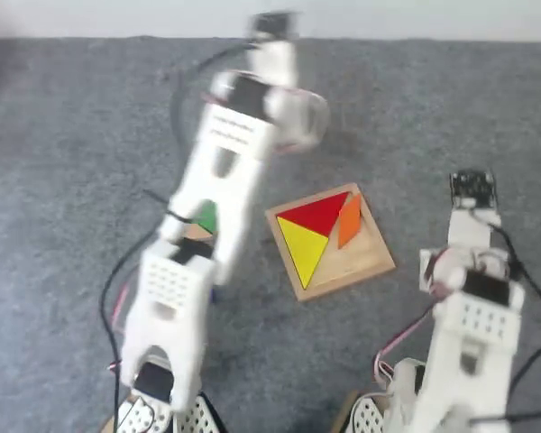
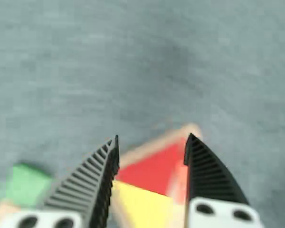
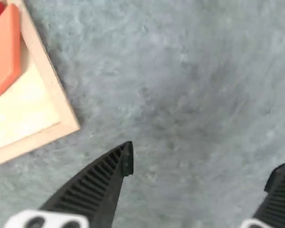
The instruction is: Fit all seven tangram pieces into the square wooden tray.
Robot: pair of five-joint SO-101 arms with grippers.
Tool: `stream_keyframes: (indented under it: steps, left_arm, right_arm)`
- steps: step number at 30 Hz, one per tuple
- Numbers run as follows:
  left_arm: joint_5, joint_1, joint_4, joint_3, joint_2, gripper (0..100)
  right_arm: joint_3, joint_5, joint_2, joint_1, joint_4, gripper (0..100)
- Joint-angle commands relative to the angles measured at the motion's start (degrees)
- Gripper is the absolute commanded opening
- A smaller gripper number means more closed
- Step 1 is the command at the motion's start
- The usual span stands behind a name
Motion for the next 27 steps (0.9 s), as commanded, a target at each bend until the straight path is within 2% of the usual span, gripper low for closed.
stream_keyframes:
  steps: [1,5,11,15,23,25,27]
  left_arm:
    - [-3.6,-6.8,2.1,6.2,-6.6,22]
    - [-6.3,-14.8,1.5,13.3,-10.9,22]
    - [-13.6,-25.7,-2.6,27.3,-19.7,22]
    - [-17.8,-30.5,-9.5,43.6,-29.8,22]
    - [-19.6,-32.1,-33.1,92.1,-61.8,22]
    - [-22.3,-32.2,-33.9,98.0,-69.9,22]
    - [-23.8,-32.5,-31.1,102.0,-76.7,22]
  right_arm:
    - [-12.2,9.0,13.8,-0.5,0.5,43.4]
    - [-22.7,14.9,30.1,-3.1,-0.1,43.7]
    - [-29.1,16.2,50.4,-10.6,-1.9,43.7]
    - [-29.3,12.7,52.0,-13.5,-2.9,43.7]
    - [-27.4,9.4,53.1,-18.9,-2.2,43.6]
    - [-26.2,7.7,53.0,-20.1,-2.2,43.5]
    - [-25.3,6.9,52.1,-21.1,-1.1,43.6]
